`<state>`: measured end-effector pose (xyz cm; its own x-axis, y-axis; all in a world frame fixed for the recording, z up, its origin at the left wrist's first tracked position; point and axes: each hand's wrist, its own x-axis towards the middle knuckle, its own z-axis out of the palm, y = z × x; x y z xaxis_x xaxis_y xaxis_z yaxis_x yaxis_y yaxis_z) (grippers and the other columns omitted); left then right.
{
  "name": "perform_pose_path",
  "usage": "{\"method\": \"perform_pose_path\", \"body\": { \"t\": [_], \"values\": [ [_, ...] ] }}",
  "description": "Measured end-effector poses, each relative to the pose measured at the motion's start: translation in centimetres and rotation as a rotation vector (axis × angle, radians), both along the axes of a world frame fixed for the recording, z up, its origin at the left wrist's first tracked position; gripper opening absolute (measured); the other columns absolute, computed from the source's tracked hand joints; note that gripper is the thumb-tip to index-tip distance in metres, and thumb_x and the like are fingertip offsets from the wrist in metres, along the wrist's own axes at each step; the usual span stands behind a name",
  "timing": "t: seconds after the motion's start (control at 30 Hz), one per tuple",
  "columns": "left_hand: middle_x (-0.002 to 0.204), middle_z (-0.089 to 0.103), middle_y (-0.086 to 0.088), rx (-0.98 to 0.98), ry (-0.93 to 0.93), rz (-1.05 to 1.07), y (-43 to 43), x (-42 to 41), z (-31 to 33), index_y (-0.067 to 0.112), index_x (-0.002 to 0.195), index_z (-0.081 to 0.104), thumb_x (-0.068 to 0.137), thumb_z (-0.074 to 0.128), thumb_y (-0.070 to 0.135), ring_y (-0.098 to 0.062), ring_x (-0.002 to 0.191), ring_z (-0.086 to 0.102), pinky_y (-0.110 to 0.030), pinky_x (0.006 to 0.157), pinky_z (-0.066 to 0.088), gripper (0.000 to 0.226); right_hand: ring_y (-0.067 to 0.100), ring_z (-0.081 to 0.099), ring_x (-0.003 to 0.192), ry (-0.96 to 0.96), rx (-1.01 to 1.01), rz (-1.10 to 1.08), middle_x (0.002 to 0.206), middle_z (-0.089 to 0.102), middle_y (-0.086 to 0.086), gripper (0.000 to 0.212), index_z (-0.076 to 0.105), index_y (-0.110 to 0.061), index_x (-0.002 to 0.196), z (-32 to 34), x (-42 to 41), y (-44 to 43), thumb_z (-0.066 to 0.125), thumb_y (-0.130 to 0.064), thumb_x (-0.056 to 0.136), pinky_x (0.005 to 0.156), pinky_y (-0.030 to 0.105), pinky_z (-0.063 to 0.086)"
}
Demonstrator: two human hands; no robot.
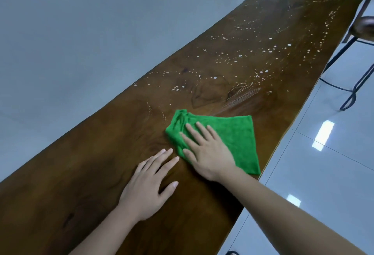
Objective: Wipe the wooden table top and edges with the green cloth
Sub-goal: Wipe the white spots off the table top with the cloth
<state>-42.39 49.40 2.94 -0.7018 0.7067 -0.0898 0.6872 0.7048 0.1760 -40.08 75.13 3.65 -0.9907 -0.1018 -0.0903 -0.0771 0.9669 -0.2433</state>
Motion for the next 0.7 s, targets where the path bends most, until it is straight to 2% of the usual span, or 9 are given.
{"method": "perform_pose_path", "body": {
  "t": [0.17, 0.27, 0.43, 0.6, 0.7],
  "values": [
    [0.183, -0.005, 0.025, -0.004, -0.001, 0.028, 0.0, -0.1, 0.0, 0.048, 0.175, 0.011, 0.11, 0.022, 0.077, 0.003, 0.168, -0.013, -0.034, 0.136, 0.003, 0.072, 0.02, -0.008, 0.17, 0.007, 0.0, 0.167, 0.184, 0.001, -0.007, 0.062, 0.01, -0.043, 0.174, -0.1, -5.4, -1.2, 0.012, -0.06, 0.115, 0.137, 0.048, -0.004],
    [0.182, -0.009, 0.029, 0.012, -0.001, 0.015, 0.0, -0.1, 0.1, 0.051, 0.174, 0.011, 0.111, 0.026, 0.076, 0.004, 0.167, -0.014, -0.035, 0.135, 0.004, 0.07, 0.018, -0.003, 0.17, 0.001, 0.007, 0.152, 0.184, 0.005, -0.009, 0.062, 0.014, -0.046, 0.173, 0.1, -9.7, 1.1, 0.016, -0.063, 0.114, 0.137, 0.045, -0.003],
    [0.181, -0.006, 0.032, 0.026, -0.008, 0.026, -0.2, -0.2, -0.1, 0.052, 0.174, 0.016, 0.11, 0.028, 0.077, 0.004, 0.168, -0.01, -0.037, 0.134, 0.005, 0.07, 0.018, 0.002, 0.17, 0.012, 0.005, -0.089, 0.184, 0.008, -0.008, 0.066, 0.02, -0.043, 0.173, 0.2, -13.9, 8.8, 0.021, -0.068, 0.112, 0.137, 0.043, 0.001],
    [0.18, -0.011, 0.035, 0.012, -0.012, 0.039, 0.0, -0.1, 0.0, 0.055, 0.173, 0.012, 0.109, 0.026, 0.079, 0.006, 0.166, -0.014, -0.034, 0.133, 0.001, 0.069, 0.021, 0.0, 0.171, 0.01, 0.022, -0.408, 0.185, 0.003, -0.006, 0.07, 0.016, -0.041, 0.175, -0.4, -14.5, 17.8, 0.013, -0.069, 0.11, 0.137, 0.046, 0.001],
    [0.179, -0.013, 0.036, 0.002, -0.018, 0.046, 0.1, 0.0, 0.2, 0.056, 0.173, 0.011, 0.109, 0.025, 0.08, 0.007, 0.166, -0.016, -0.033, 0.132, -0.002, 0.07, 0.025, -0.003, 0.171, -0.018, 0.041, -0.493, 0.185, -0.001, -0.003, 0.07, 0.01, -0.039, 0.175, -0.5, -13.9, 18.1, 0.009, -0.066, 0.111, 0.137, 0.049, 0.0]
  ]
}}
